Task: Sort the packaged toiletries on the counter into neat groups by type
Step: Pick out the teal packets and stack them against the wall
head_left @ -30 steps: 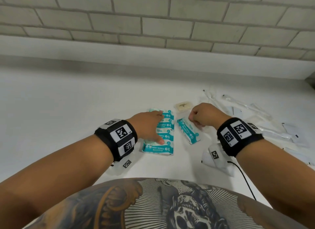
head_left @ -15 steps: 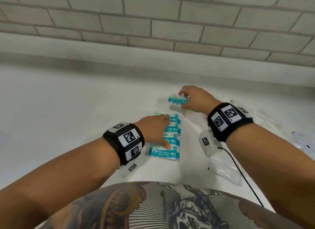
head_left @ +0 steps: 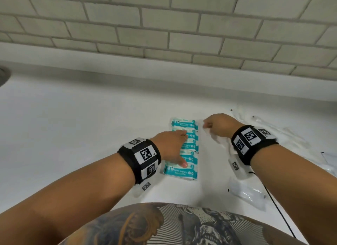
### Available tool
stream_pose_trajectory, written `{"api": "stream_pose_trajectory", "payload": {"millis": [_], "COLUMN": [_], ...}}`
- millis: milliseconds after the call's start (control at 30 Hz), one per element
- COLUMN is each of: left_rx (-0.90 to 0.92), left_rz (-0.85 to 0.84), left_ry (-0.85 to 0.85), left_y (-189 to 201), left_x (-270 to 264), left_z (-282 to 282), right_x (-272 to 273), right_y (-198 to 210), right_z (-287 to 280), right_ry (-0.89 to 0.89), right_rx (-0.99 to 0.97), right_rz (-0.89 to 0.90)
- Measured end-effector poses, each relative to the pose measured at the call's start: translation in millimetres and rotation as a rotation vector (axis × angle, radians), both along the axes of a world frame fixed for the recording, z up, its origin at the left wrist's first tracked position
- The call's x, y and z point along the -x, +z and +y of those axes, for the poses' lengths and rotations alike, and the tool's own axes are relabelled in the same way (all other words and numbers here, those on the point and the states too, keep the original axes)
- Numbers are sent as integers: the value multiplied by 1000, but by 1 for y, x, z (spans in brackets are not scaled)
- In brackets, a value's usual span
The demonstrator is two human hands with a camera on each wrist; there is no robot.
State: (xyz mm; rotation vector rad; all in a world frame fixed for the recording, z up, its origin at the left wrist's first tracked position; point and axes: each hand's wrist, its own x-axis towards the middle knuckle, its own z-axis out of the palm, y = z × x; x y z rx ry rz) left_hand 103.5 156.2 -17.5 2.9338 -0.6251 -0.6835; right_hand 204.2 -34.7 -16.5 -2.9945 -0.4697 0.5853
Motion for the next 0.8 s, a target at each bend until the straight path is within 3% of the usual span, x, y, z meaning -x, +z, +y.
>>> {"api": "stream_pose_trajectory", "payload": {"millis": [167,233,333,467,600,800], "left_rx": [1,35,31,-55,36,63], "left_rz": [5,41,27,-110,-179,-210], "left_ry": [-9,-17,-92,-142,-97,-28], "left_y": [3,4,1,-8,-16,-14], "left_x": [-1,3,15,23,15,-40], "left_z": [0,1,-2,-4,1,8], "right_x": [8,15,25,29,16,-35], "right_y": [22,24,16,2,1,10], "right_z": [8,27,48,49,51,66], "right_ry": [45,155,322,350,371,410], "right_rx": [-71,-109,69,226,249,228], "right_rz": [-56,30,157,77,57,-24]}}
